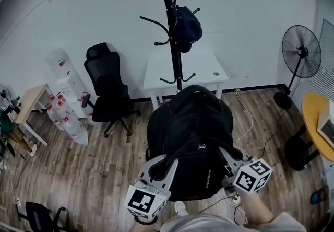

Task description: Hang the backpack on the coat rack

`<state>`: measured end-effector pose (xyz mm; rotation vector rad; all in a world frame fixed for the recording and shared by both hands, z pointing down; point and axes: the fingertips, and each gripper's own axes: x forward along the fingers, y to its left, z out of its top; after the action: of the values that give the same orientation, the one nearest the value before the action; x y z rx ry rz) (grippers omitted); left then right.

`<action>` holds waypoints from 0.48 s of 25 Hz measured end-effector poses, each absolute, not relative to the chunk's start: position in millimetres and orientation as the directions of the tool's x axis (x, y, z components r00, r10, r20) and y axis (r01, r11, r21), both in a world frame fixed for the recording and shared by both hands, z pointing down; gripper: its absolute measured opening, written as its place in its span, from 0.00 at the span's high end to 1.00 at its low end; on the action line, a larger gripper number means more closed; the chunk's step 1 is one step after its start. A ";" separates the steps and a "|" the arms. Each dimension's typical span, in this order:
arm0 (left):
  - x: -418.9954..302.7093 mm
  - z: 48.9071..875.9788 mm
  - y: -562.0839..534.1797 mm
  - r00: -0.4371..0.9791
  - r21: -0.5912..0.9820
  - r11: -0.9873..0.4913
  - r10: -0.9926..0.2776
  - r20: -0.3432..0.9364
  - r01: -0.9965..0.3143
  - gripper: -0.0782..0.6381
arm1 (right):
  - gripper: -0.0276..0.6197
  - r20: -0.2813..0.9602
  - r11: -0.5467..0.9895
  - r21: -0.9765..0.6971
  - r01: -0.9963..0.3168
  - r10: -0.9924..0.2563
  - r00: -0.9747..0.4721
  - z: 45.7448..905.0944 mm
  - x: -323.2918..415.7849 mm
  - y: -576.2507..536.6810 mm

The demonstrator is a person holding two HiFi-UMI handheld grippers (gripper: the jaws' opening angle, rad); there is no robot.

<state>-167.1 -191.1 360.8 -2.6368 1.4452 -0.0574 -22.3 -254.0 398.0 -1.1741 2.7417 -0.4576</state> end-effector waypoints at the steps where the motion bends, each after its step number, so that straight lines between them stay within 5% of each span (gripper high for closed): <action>1: -173.7 354.9 -199.9 0.545 -0.139 -0.535 -0.837 -0.044 -0.833 0.81 | 0.91 -0.003 0.656 -0.316 -0.686 -0.724 -0.690 391.9 -28.5 -262.1; 12: -211.7 285.4 -284.3 0.611 -0.237 -0.571 -0.778 -0.150 -0.786 0.81 | 0.91 -0.101 0.652 -0.297 -0.697 -0.748 -0.656 329.8 -63.7 -341.5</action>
<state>-211.7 -284.3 285.4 -2.5590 1.2734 0.0415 -63.7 -341.5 329.8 -1.1780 2.6556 -0.3439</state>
